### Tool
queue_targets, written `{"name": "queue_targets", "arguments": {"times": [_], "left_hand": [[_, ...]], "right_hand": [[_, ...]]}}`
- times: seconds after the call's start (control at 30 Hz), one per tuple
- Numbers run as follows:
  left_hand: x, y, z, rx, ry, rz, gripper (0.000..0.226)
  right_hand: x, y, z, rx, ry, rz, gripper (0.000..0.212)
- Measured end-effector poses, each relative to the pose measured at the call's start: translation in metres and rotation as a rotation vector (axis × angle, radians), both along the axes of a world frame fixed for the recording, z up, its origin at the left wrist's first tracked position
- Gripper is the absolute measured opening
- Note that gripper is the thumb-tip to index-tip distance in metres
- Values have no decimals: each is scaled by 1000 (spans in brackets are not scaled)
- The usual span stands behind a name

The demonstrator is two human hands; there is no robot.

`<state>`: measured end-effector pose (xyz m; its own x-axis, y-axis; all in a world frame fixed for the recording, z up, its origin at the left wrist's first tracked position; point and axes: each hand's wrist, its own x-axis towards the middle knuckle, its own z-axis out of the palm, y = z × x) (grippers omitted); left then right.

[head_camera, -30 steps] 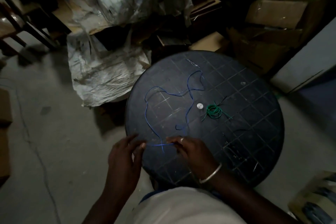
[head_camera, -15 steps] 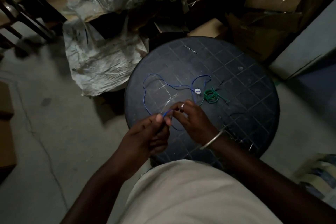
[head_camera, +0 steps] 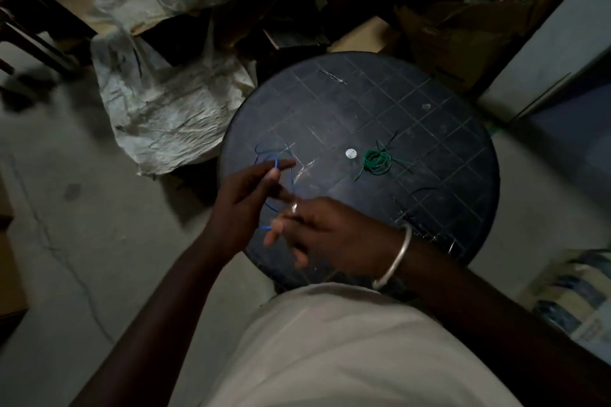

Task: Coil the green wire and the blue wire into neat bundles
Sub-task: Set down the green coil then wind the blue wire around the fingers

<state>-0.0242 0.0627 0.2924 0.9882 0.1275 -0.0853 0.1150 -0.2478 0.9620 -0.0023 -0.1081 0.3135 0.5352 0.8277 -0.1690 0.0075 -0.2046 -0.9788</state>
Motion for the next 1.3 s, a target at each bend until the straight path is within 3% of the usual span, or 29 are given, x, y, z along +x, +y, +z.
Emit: {"name": "queue_targets", "arguments": {"times": [0.13,0.23,0.3,0.4,0.5,0.57,0.73,0.83,0.9,1.03,1.13,1.3], "left_hand": [[-21,11,0,-287,114,-18,33],[-38,3,12,-689,283,-206,51],[-45,-7,23,-918,302,-327,52],[-38,-11,32,-865,172,-306,48],[-26,-8,28,-747,143,-158,45],[-23,-8,19,-775,148,-70,43],[-11,1,4,-881,173,91,43],[-6,2,4,-847,256,126,60],[-5,6,6,-987,336,79,68],[-8,16,11,-1227,412,-75,45],[-11,10,20,-1332,306,-63,34],[5,18,25,-1203,77,-18,20]], "right_hand": [[35,-12,-1,199,303,-348,36],[59,-14,-12,306,411,-500,34],[63,-4,-28,251,408,-604,37],[42,12,-56,46,250,-593,43],[9,13,-71,-9,248,-460,49],[-3,7,-73,-89,181,-380,49],[-23,-16,-46,-305,-184,-67,38],[-30,-20,-29,-333,-352,80,38],[-29,-20,-31,-339,-350,75,40],[-27,-21,-47,-331,-232,-80,42],[-21,-21,-59,-300,-153,-254,38],[-18,-22,-56,-209,-61,-193,33]]}}
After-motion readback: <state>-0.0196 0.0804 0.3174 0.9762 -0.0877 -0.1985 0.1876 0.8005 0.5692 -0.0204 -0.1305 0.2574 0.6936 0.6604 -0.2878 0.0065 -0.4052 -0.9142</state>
